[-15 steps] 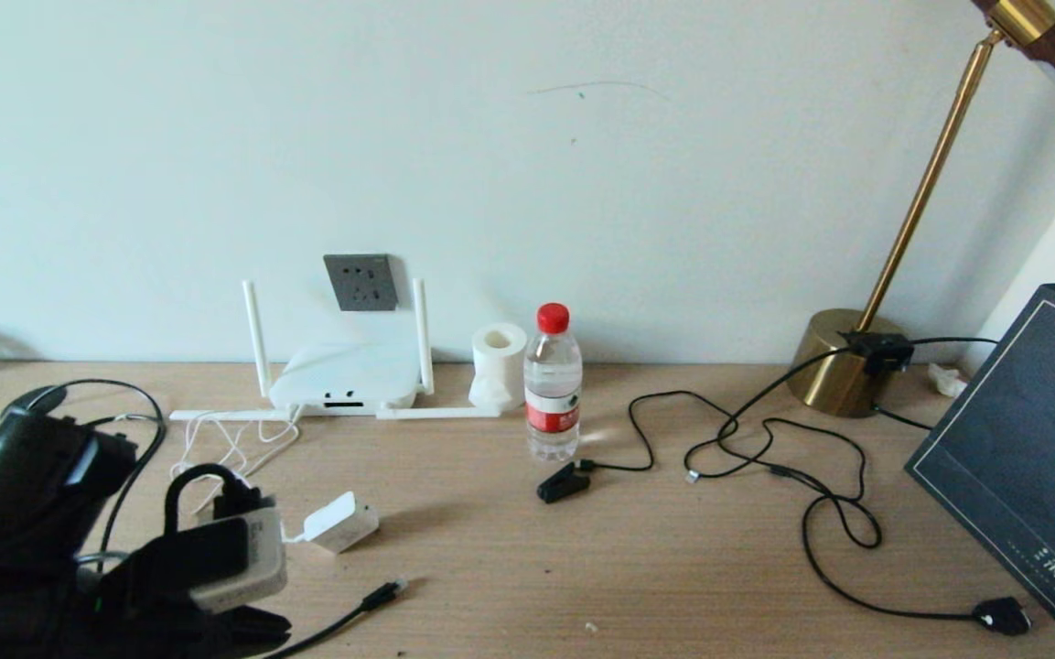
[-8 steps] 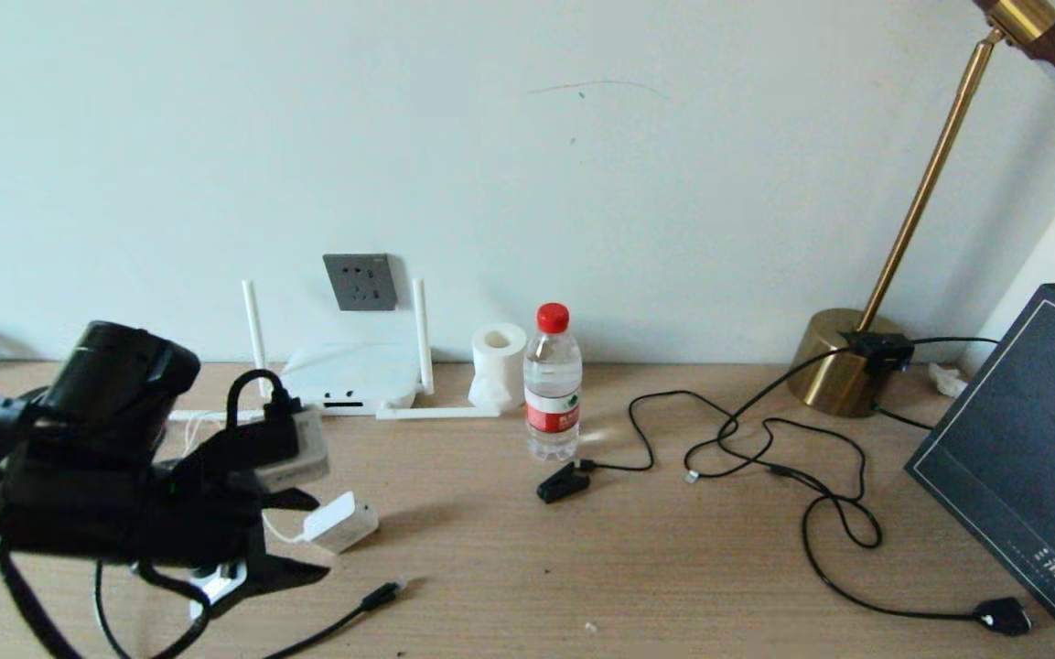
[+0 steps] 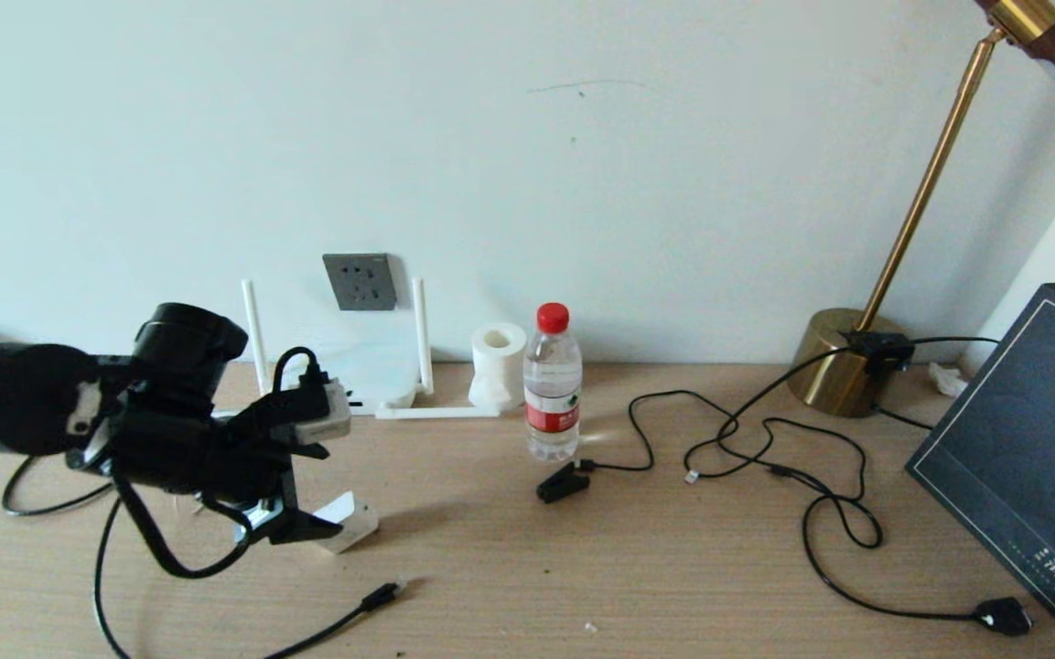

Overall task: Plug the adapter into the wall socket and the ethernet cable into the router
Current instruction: Pick up plug

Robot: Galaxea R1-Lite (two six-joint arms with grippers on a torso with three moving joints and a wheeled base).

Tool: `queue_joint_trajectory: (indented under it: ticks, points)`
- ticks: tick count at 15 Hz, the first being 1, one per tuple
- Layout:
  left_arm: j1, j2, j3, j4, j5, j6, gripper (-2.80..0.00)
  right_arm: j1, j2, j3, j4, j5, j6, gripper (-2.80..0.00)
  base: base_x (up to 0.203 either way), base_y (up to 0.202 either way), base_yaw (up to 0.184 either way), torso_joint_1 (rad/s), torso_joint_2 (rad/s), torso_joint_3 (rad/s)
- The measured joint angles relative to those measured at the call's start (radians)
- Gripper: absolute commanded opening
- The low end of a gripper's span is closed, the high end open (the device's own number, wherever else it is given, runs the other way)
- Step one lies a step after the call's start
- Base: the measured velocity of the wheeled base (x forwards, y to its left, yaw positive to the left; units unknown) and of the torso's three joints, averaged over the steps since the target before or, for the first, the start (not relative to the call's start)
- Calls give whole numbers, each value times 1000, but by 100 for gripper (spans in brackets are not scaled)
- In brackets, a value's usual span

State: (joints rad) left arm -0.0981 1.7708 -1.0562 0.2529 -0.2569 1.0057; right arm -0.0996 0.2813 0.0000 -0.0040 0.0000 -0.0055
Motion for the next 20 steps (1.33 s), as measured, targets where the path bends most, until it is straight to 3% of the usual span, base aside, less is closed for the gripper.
queue_joint_trajectory:
  ticks: [9, 10, 20]
  points:
    - [-4, 112, -16, -61, -7, 0, 0, 0, 0, 0, 0, 0, 0, -280, 0, 0, 0, 0, 0, 0]
    - [-5, 115, -16, -61, -7, 0, -280, 4, 0, 0, 0, 0, 0, -280, 0, 0, 0, 0, 0, 0]
    - [-12, 113, -4, -58, -20, 1, -280, 0, 0, 0, 0, 0, 0, -280, 0, 0, 0, 0, 0, 0]
